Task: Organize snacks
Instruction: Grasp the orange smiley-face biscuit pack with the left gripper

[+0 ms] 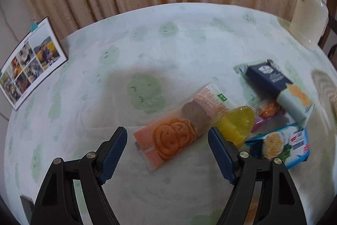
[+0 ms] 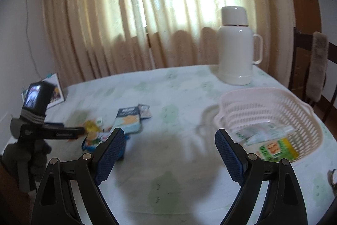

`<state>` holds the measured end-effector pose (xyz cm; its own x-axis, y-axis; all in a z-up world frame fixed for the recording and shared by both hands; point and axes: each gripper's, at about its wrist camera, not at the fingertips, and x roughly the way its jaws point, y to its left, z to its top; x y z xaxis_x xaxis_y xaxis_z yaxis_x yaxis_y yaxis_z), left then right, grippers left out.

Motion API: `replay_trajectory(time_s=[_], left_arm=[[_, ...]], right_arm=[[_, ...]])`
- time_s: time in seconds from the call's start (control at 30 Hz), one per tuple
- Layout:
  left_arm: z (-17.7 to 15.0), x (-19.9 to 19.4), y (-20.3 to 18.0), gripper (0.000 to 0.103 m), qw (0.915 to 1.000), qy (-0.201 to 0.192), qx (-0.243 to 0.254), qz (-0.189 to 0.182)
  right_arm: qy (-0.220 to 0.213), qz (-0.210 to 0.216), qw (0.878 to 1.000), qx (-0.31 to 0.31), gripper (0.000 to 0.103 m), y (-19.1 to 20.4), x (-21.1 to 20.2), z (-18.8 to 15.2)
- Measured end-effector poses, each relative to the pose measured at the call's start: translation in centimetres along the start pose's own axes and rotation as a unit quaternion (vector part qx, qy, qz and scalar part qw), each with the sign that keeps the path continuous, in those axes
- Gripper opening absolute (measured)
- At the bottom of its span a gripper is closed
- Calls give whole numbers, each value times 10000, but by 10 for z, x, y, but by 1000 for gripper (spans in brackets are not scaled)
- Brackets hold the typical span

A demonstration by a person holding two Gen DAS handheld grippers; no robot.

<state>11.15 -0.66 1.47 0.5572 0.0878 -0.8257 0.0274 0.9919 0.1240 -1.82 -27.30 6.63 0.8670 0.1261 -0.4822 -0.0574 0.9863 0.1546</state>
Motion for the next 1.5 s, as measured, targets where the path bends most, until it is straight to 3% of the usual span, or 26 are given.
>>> replay_trajectory(time_s=[0.37, 0.43, 0.53, 0.7, 0.73, 0.93, 1.13, 1.5], left_arm=[[18, 19, -3, 76, 9997, -37, 231, -12], [19, 20, -2, 60, 9995, -34, 186, -239], [19, 19, -7, 48, 9990, -94, 226, -364], [17, 15, -9, 38, 9988, -177, 226, -399], [17, 15, -7, 31, 9989, -176, 173, -402], [18, 6, 8, 30, 9988, -226, -113, -431], [20, -9, 14, 30, 9978, -371, -219, -511], [19, -25, 16, 30, 9964, -535, -313, -571]], right_arm=[[458, 487, 9977, -133, 88, 12, 16, -12], [524, 582, 9968, -159, 88, 15, 18, -13], [576, 630, 9961, -201, 88, 19, 21, -15], [792, 753, 9938, -176, 88, 20, 28, -18], [834, 774, 9934, -158, 88, 20, 29, -18], [1140, 1031, 9881, -92, 88, 26, 42, -15], [1300, 1324, 9817, -430, 88, 46, 56, -8], [1639, 2183, 9602, -585, 88, 77, 110, 17]])
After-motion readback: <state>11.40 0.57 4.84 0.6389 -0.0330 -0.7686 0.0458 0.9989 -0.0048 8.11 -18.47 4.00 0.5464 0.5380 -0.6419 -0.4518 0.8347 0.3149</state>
